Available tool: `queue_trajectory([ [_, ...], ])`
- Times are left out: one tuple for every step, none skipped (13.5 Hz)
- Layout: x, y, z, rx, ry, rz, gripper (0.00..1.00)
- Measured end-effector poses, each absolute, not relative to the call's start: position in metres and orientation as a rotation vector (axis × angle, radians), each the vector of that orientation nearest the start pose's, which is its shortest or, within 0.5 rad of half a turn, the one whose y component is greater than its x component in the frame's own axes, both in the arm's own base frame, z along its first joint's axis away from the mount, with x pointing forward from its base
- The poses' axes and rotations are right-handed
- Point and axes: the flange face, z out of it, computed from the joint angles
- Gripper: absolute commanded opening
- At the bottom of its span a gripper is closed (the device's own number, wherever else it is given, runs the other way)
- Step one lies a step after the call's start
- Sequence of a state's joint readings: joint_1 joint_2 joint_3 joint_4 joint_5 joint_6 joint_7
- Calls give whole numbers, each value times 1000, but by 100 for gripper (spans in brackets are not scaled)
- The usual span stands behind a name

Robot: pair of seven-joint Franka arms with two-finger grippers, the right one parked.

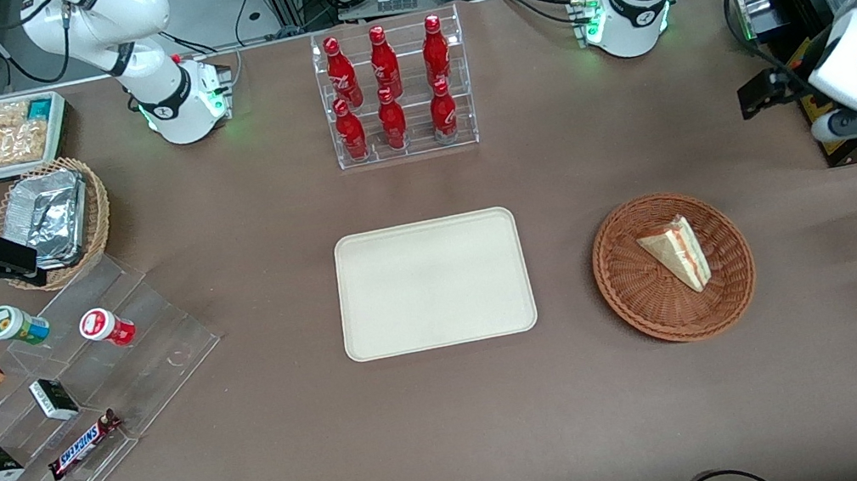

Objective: Place sandwich from basket to tray
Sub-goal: 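Move the left gripper over the wrapped sandwich in the wicker basket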

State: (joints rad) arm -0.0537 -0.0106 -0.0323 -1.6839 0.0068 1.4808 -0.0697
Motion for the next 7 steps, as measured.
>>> queue_trajectory([
  [534,-45,562,-3105,11,294,100],
  [534,-45,555,-3104,-30,280,100],
  [535,-45,547,-3103,-95,258,100],
  [535,-48,539,-3100,-159,230,100],
  [534,-54,528,-3097,-211,202,100],
  [532,-61,518,-3094,-245,181,100],
  [529,-67,508,-3091,-272,170,100],
])
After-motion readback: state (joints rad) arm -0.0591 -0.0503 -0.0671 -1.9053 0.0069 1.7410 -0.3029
